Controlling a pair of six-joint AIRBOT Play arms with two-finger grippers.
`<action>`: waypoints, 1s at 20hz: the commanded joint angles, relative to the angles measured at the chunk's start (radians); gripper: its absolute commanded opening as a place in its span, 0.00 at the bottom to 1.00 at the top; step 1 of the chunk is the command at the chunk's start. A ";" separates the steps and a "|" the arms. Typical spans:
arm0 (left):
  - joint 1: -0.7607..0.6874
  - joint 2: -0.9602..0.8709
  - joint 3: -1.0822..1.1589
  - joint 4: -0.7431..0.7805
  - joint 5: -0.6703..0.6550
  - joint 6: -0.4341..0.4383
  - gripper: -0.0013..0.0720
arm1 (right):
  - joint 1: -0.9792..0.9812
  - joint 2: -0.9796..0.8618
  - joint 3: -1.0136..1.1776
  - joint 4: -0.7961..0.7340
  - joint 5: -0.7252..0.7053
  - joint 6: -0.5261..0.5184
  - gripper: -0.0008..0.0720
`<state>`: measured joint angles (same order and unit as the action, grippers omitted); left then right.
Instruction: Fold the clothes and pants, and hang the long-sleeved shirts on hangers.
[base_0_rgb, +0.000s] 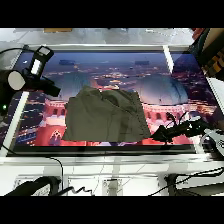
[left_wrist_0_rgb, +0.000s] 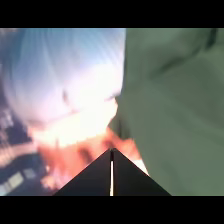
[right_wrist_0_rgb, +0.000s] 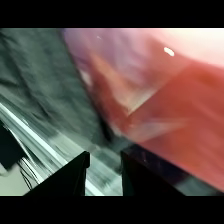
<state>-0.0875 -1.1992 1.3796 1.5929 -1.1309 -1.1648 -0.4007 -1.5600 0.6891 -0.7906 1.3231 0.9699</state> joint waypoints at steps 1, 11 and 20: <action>0.123 -0.064 -0.002 -0.010 -0.157 -0.064 0.04 | -0.002 -0.001 -0.042 0.092 -0.141 -0.043 0.39; 0.464 -0.096 -0.119 -0.293 -0.298 -0.070 0.04 | 0.077 -0.001 -0.036 0.271 -0.158 -0.246 0.53; 0.484 -0.090 -0.301 -0.369 -0.300 -0.062 0.56 | 0.078 -0.001 -0.013 0.325 -0.196 -0.248 0.42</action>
<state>0.3908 -1.2934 1.1564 1.2766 -1.4300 -1.2304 -0.3244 -1.5623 0.6735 -0.5056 1.1419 0.7273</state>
